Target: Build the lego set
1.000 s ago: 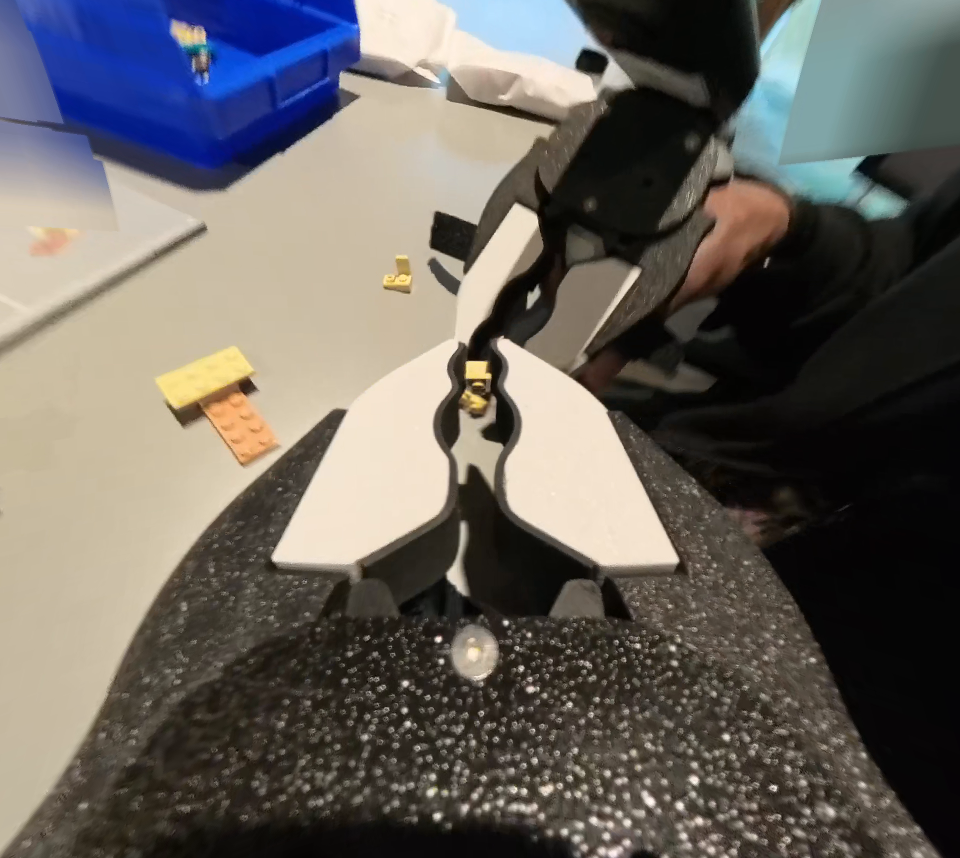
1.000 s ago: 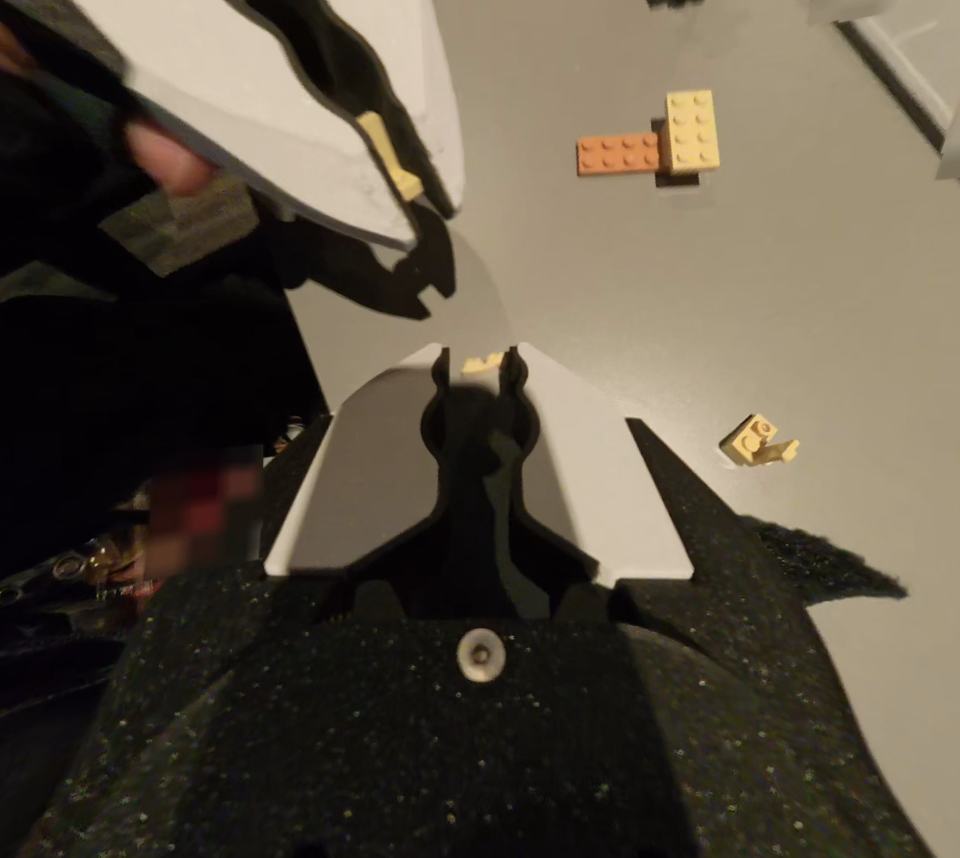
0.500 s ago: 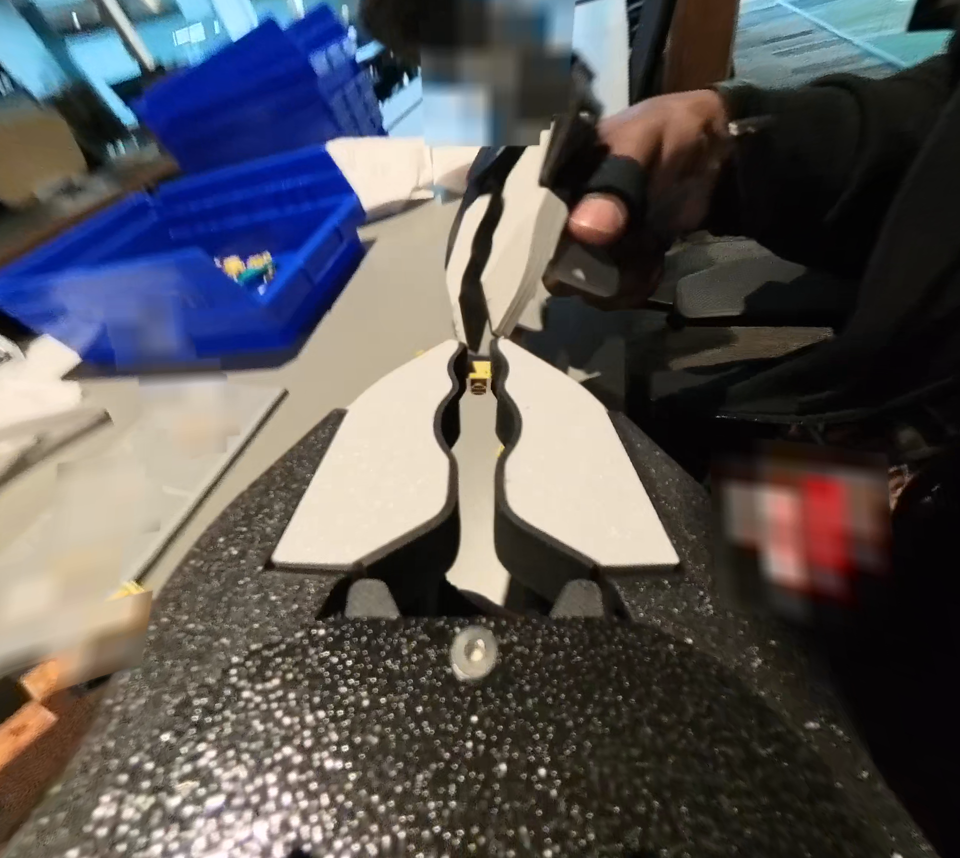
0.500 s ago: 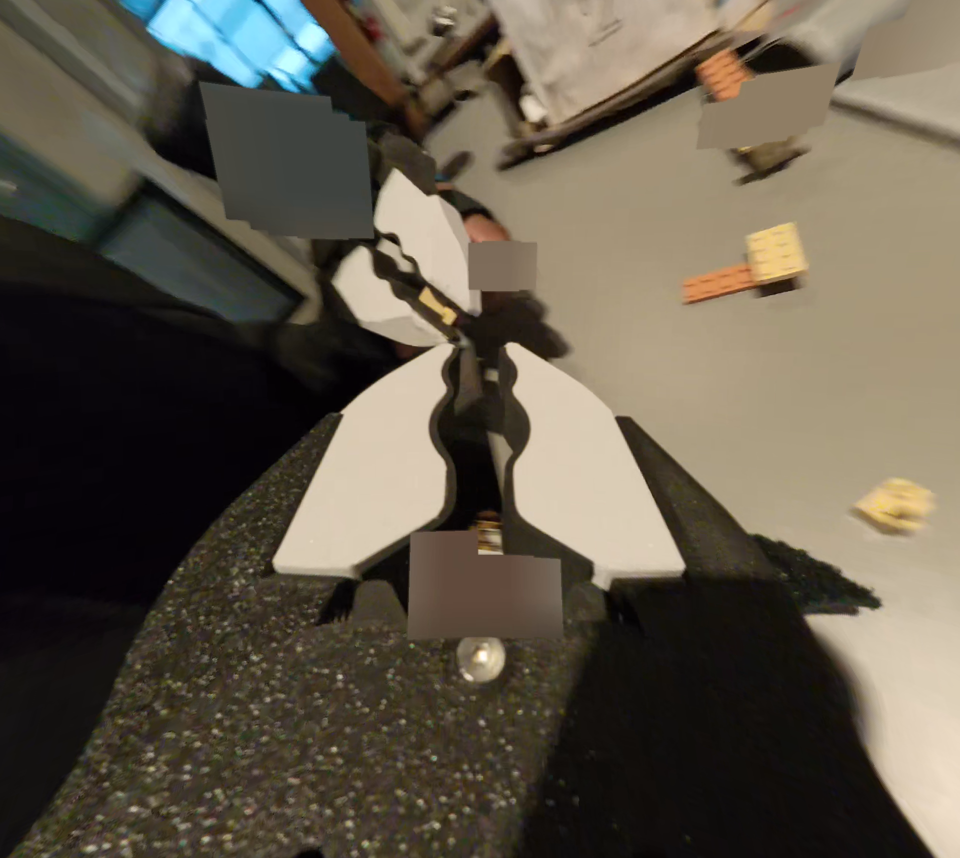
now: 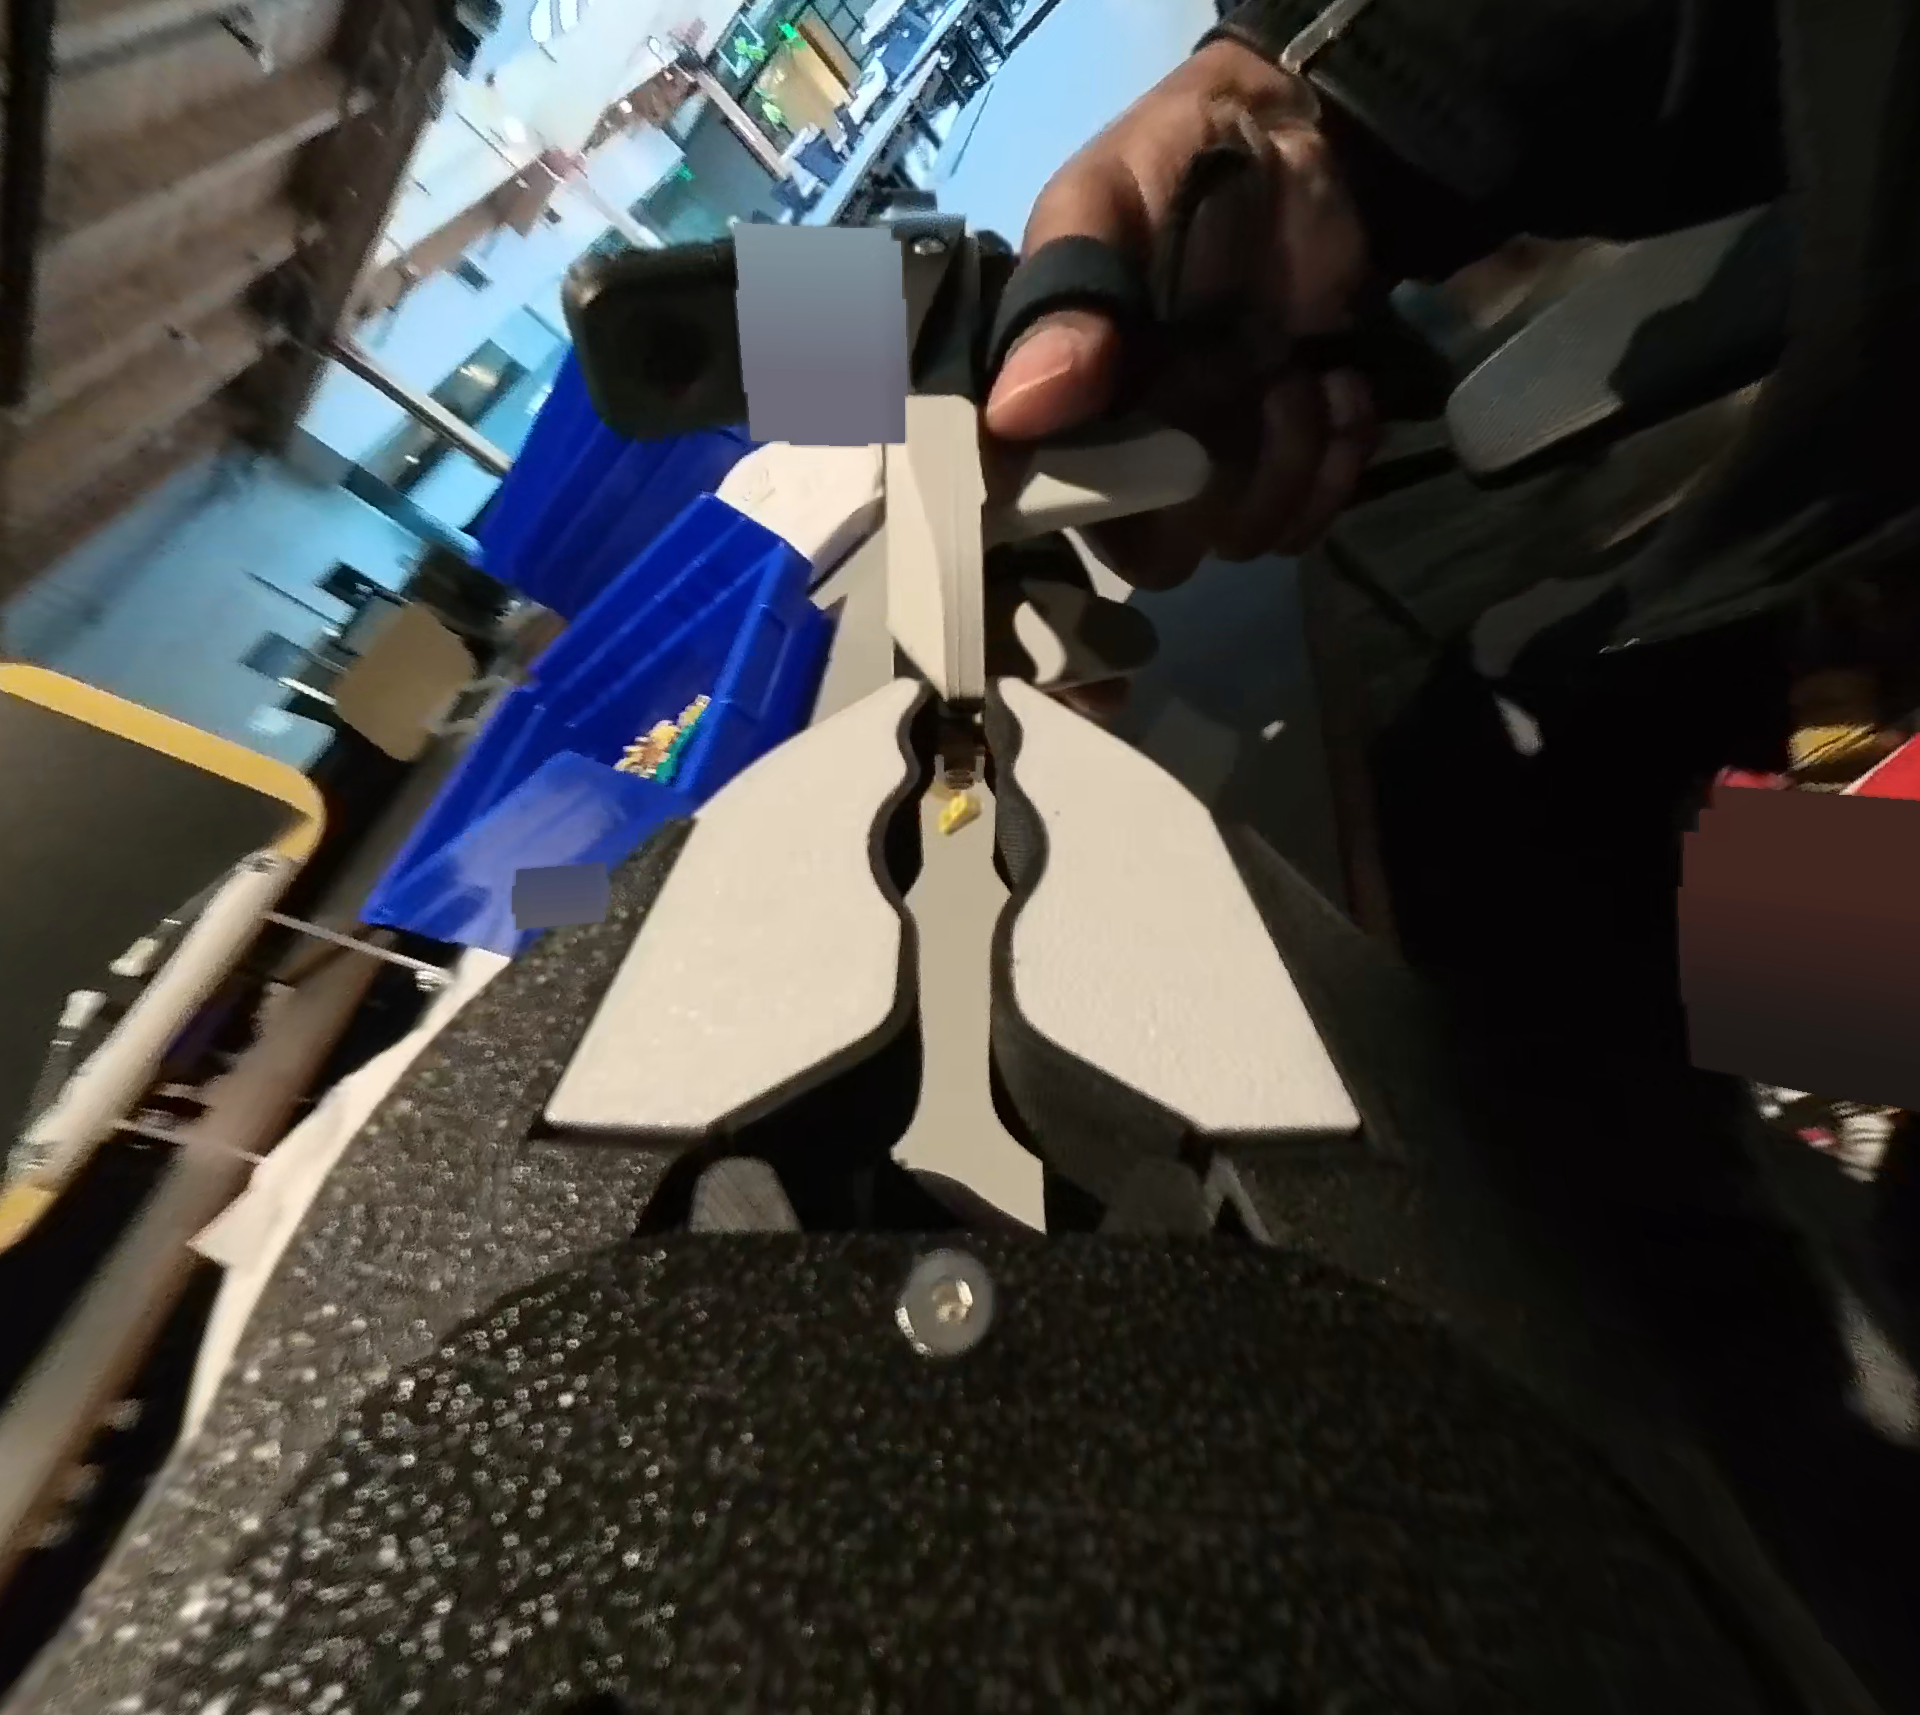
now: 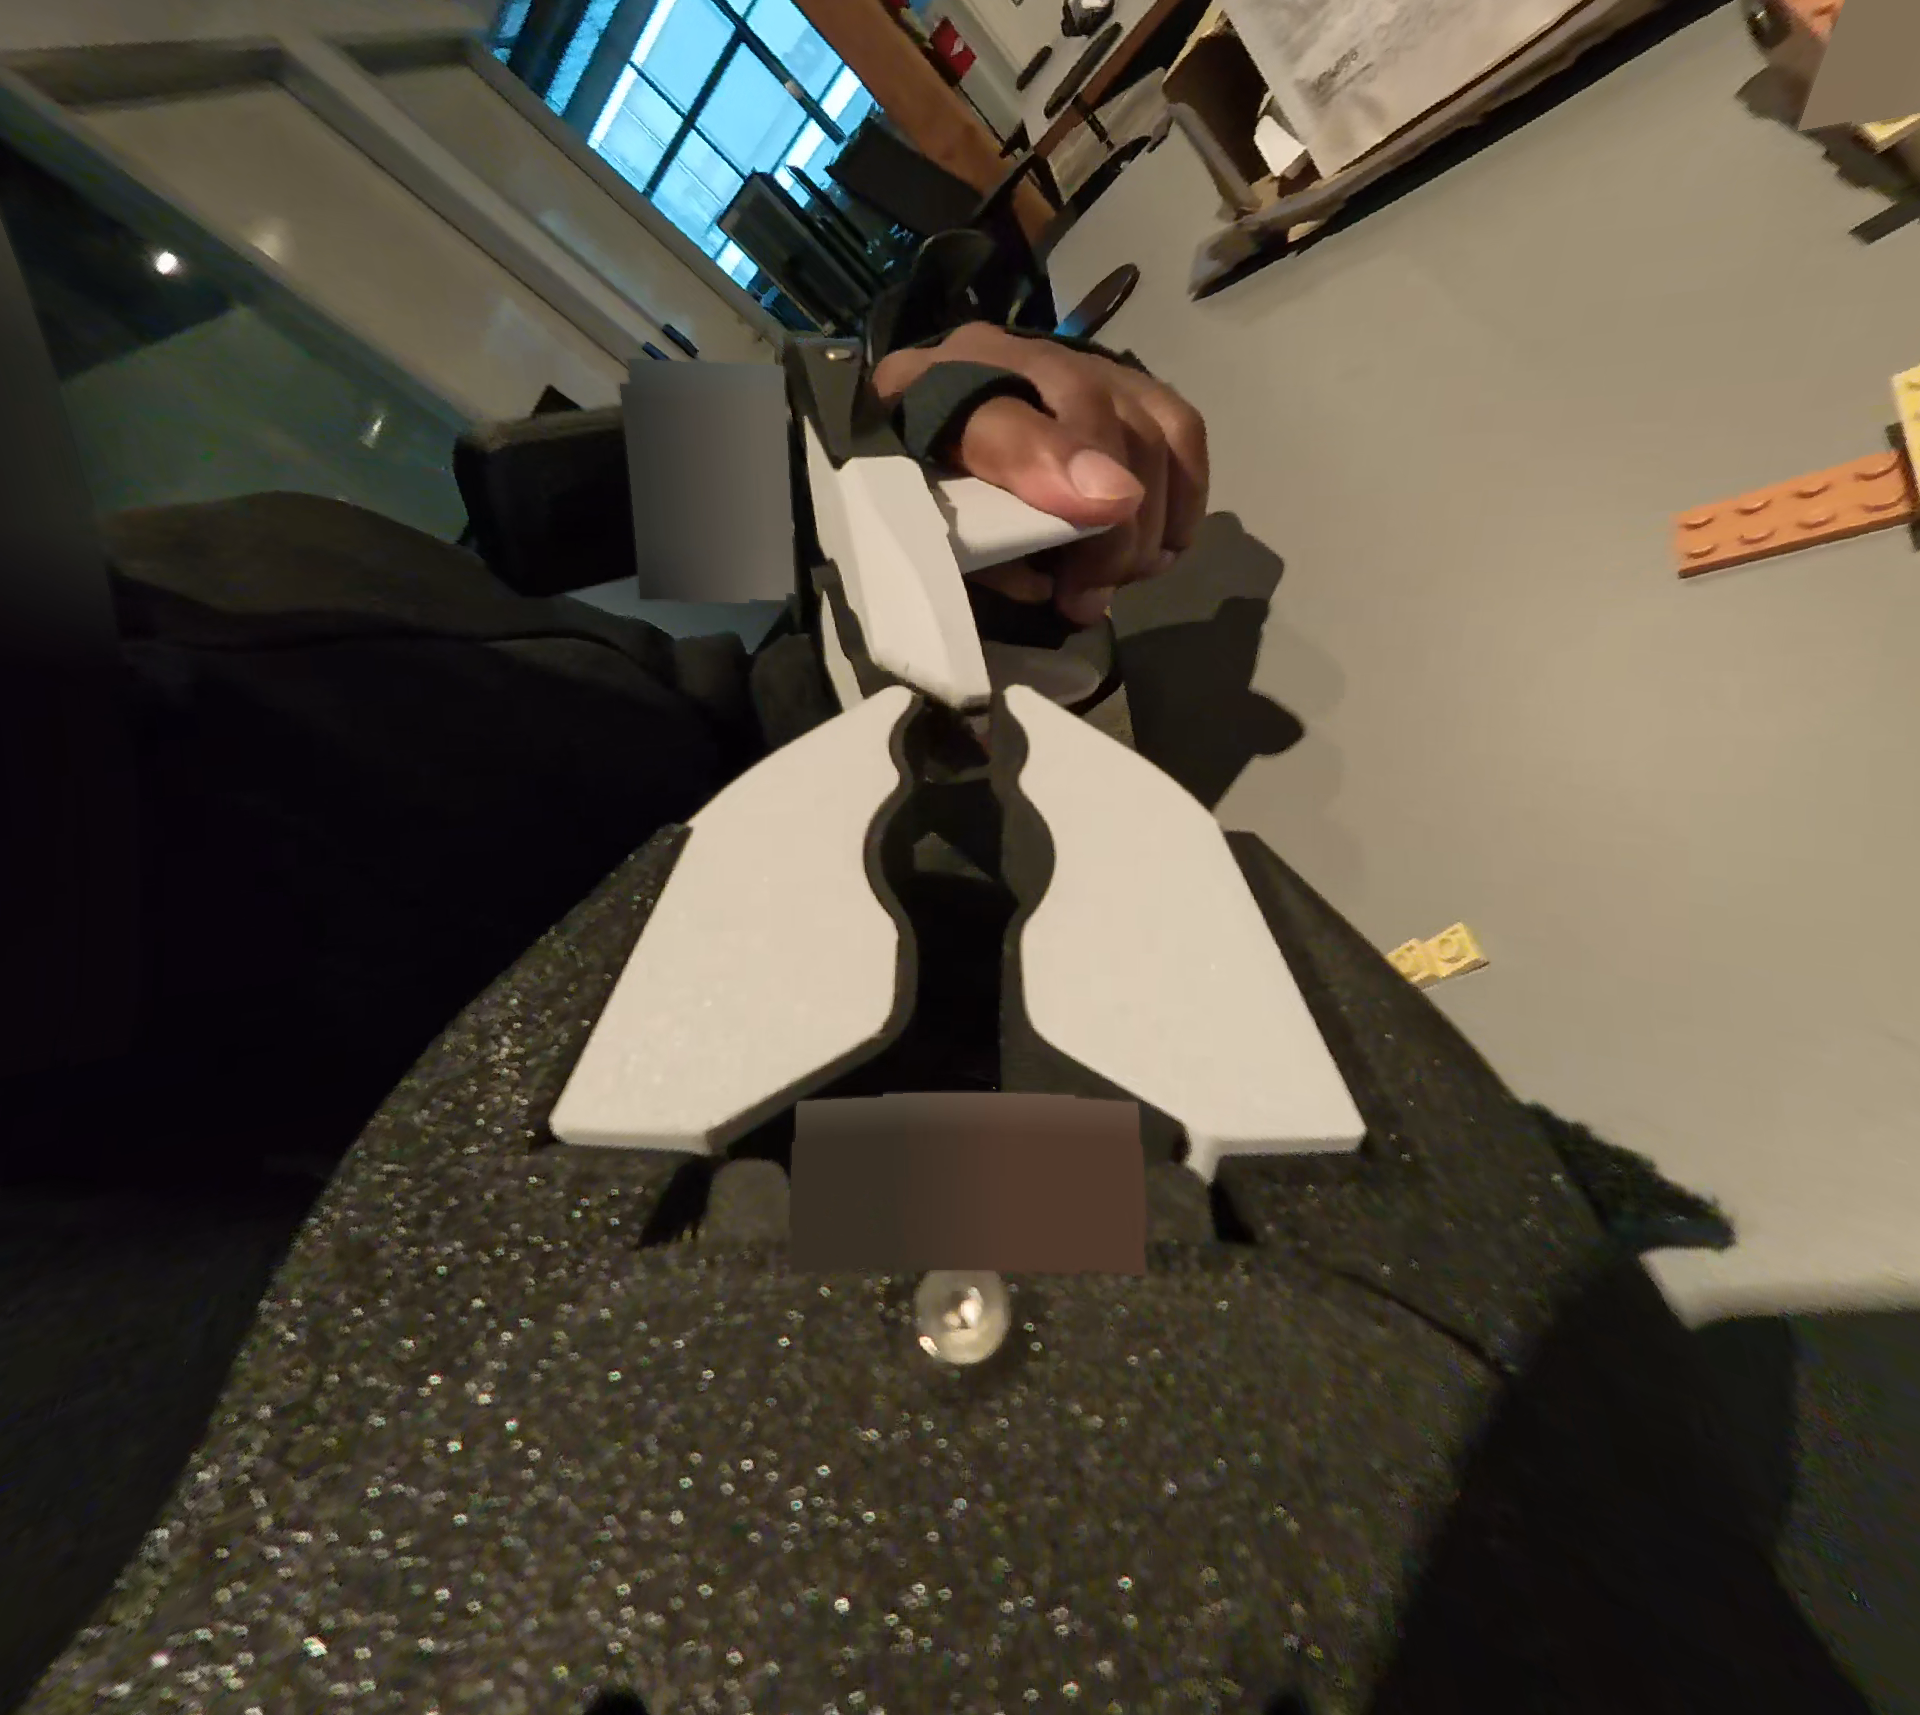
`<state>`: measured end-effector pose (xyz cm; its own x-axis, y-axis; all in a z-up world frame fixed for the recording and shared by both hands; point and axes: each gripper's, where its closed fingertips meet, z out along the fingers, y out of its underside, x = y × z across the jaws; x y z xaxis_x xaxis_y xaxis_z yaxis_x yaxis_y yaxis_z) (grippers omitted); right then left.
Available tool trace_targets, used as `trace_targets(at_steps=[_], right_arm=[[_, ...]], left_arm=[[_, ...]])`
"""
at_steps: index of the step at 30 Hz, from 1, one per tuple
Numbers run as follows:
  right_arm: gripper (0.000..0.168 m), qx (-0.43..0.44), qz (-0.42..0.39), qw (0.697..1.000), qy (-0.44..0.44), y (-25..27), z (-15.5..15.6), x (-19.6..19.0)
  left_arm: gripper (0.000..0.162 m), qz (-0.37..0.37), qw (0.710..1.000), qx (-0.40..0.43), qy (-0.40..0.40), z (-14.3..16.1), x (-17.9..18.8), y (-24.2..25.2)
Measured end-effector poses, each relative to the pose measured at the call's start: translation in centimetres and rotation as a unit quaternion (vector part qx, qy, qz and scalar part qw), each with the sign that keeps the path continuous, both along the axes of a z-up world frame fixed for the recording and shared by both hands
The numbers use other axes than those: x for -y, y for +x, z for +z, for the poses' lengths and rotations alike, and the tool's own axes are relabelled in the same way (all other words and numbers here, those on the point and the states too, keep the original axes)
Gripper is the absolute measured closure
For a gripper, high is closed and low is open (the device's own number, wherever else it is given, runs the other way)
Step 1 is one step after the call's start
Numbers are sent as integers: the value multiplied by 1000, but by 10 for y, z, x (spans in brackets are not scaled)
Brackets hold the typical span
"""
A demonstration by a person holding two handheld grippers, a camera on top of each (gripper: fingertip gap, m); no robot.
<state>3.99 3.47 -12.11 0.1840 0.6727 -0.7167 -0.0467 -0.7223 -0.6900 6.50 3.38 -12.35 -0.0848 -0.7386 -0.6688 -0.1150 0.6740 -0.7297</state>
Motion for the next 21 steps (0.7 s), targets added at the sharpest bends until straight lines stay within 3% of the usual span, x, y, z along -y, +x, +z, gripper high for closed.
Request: trace_targets(at_steps=[11, 17, 21], right_arm=[[161, -21, 8, 1000, -7, -3, 0, 9], [162, -56, 11, 998, -26, -5, 0, 11], [162, -67, -12, 997, -47, 2, -6, 1]], left_arm=[[154, 0, 999, 17, 50, 1, 8, -3], [152, -23, 999, 21, 30, 0, 11, -4], [154, -34, 999, 6, -29, -6, 3, 2]])
